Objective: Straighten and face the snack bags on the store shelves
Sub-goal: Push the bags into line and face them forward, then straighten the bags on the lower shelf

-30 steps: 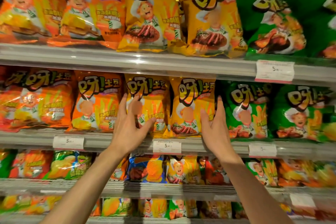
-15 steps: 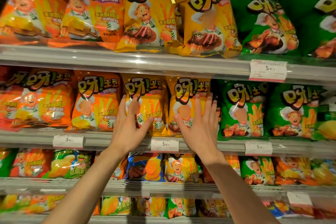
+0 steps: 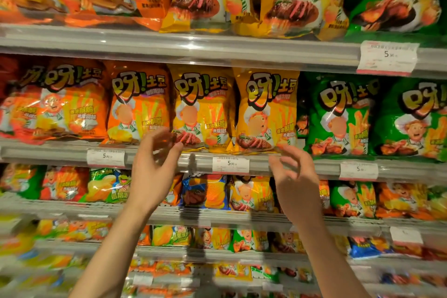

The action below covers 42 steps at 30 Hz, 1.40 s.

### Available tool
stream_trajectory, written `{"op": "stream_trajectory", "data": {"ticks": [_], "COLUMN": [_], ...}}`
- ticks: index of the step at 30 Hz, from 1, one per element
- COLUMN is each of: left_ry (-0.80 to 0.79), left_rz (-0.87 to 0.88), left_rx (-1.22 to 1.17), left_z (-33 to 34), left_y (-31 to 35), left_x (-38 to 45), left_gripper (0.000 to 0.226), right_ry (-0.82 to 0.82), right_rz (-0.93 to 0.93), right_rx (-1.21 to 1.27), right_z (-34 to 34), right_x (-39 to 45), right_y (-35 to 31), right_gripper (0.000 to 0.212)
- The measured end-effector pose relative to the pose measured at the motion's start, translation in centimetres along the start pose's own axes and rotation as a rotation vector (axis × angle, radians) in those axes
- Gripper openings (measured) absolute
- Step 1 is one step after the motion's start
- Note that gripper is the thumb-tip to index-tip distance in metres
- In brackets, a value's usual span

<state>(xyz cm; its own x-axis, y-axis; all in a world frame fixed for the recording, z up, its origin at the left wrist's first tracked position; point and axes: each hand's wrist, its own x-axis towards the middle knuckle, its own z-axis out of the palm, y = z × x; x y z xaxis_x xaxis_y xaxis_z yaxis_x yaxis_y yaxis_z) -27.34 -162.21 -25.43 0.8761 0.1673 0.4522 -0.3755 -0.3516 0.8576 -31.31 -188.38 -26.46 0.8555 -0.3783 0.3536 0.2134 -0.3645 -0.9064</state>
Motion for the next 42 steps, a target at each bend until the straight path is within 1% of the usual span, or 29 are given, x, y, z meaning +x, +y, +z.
{"op": "stream_trajectory", "data": {"ticks": [1,2,3,6,10,12,13,16,18,20,23,25,27,29,31,32,34,35,36,38,40,41,42], "left_ry": [-0.004,-0.010,-0.016,-0.034,-0.003,0.006,0.010,-0.015,-0.037,-0.071,-0.050,-0.035,-0.017,-0.012,-0.008,-0.006,-0.013,-0.018,-0.015,-0.008,-0.007,-0.017,-0.033], "left_rz": [-0.032,-0.063,-0.093,-0.190,-0.324,-0.374,-0.390,-0.421,-0.447,-0.470,-0.473,-0.464,-0.463,-0.463,-0.476,-0.475,-0.465,-0.468,-0.468,-0.461,-0.458,-0.449,-0.440], "left_rx": [-0.042,-0.075,-0.090,-0.100,-0.124,-0.144,-0.154,-0.177,-0.193,-0.179,-0.119,-0.123,-0.091,-0.091,-0.111,-0.113,-0.113,-0.114,-0.102,-0.070,-0.046,-0.026,-0.002], "left_z": [-0.3,-0.7,-1.0,-2.6,-5.5,-7.1,-7.9,-11.2,-14.0,-17.3,-22.9,-26.3,-29.0,-31.1,-32.6,-33.2,-34.4,-34.8,-35.0,-35.3,-35.3,-35.4,-35.4], "left_y": [-0.3,-0.7,-1.4,-4.1,-7.5,-8.9,-9.8,-12.9,-15.2,-17.4,-20.6,-22.4,-24.2,-25.6,-27.0,-27.5,-28.5,-29.1,-29.5,-30.2,-31.0,-31.5,-32.0], "left_x": [-0.9,-1.7,-2.5,-4.4,-6.0,-6.4,-6.4,-5.8,-4.9,-3.9,-2.4,-1.5,-0.6,0.3,1.1,1.5,2.1,2.4,2.8,3.5,4.4,4.8,5.3], "left_gripper": [0.028,0.024,0.020,0.014,0.009,0.008,0.006,0.013,0.011,0.015,0.019,0.021,0.021,0.021,0.012,0.013,0.037,0.043,0.045,0.040,0.026,0.016,0.012], "right_ry": [-0.016,-0.037,-0.072,-0.199,-0.275,-0.304,-0.312,-0.309,-0.311,-0.320,-0.293,-0.308,-0.299,-0.281,-0.278,-0.284,-0.317,-0.330,-0.330,-0.286,-0.260,-0.282,-0.322], "right_rz": [0.022,0.030,0.042,0.148,0.277,0.307,0.316,0.349,0.371,0.392,0.406,0.416,0.444,0.431,0.398,0.378,0.325,0.295,0.262,0.184,0.075,0.062,0.096], "right_rx": [-0.003,-0.019,-0.028,0.017,0.073,0.085,0.080,0.070,0.062,0.055,0.054,0.033,0.034,0.013,-0.018,-0.035,-0.077,-0.095,-0.099,-0.098,-0.129,-0.157,-0.186], "right_z": [0.3,0.7,1.1,3.2,7.2,9.7,11.0,15.2,18.8,22.9,29.2,33.3,36.5,39.1,41.1,42.1,43.7,44.5,45.3,47.0,49.0,50.1,51.0], "right_x": [-0.8,-1.5,-2.3,-4.5,-6.9,-7.9,-8.4,-9.9,-10.9,-12.1,-13.9,-14.9,-15.6,-16.3,-16.7,-16.7,-16.7,-16.5,-16.3,-15.9,-15.2,-14.8,-14.4], "right_y": [0.6,1.4,2.2,3.8,4.4,4.7,4.9,5.0,4.7,4.1,3.3,2.6,2.1,1.5,0.8,0.5,-0.4,-0.7,-0.9,-1.4,-1.4,-1.4,-1.5], "right_gripper": [0.015,0.007,0.004,0.008,0.007,0.008,0.008,0.009,0.011,0.012,0.011,0.012,0.010,0.011,0.014,0.014,0.016,0.017,0.015,0.006,0.015,0.017,0.020]}}
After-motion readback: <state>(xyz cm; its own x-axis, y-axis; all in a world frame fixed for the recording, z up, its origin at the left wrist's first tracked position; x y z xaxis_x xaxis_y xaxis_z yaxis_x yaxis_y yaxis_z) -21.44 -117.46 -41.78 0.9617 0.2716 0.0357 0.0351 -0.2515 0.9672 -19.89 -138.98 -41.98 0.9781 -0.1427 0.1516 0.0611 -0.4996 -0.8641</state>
